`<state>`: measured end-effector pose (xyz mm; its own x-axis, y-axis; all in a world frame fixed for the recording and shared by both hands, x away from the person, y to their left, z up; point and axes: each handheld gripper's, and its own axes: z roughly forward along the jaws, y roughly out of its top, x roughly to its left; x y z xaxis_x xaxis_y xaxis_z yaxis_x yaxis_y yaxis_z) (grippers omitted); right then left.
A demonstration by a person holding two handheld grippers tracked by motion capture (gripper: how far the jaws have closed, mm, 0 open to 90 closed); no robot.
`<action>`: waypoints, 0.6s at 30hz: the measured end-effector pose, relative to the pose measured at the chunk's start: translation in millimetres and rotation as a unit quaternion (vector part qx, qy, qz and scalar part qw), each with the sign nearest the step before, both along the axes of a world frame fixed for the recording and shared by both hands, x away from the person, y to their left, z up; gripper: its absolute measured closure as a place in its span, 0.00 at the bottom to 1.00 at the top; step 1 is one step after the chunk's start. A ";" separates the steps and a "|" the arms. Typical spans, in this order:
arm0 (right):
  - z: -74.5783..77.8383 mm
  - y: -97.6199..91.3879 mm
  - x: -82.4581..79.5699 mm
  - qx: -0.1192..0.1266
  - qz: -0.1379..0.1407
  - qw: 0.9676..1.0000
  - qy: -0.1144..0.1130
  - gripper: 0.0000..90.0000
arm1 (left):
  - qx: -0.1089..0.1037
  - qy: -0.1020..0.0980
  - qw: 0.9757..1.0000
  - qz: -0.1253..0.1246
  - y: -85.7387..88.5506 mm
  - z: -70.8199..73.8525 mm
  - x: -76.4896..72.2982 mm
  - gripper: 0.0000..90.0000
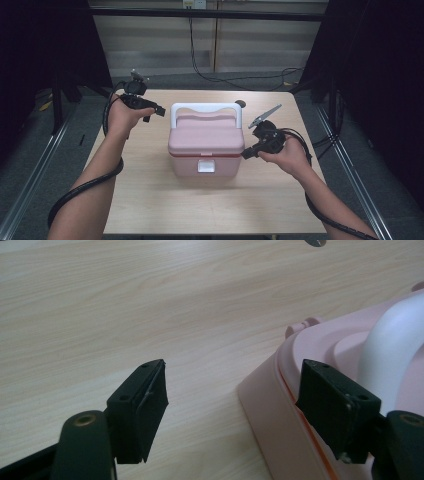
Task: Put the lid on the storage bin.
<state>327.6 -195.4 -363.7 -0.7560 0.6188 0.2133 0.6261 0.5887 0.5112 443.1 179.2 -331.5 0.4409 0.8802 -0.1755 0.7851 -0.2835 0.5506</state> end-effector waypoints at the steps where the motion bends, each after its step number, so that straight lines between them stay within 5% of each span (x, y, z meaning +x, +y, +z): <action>1: -0.3 -0.1 -0.2 -0.001 0.001 1.000 0.001 1.00 | 0.001 0.000 1.000 -0.001 0.9 -0.8 0.0 0.30; 18: -2.6 -3.5 -3.5 -0.005 0.001 1.000 0.002 0.96 | 0.001 0.009 1.000 0.007 8.8 -15.9 -3.9 0.29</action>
<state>324.1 -199.0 -366.3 -0.7568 0.6190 0.2099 0.6268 0.5960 0.5020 439.3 188.0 -347.4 0.4258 0.8863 -0.1821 0.7988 -0.2736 0.5358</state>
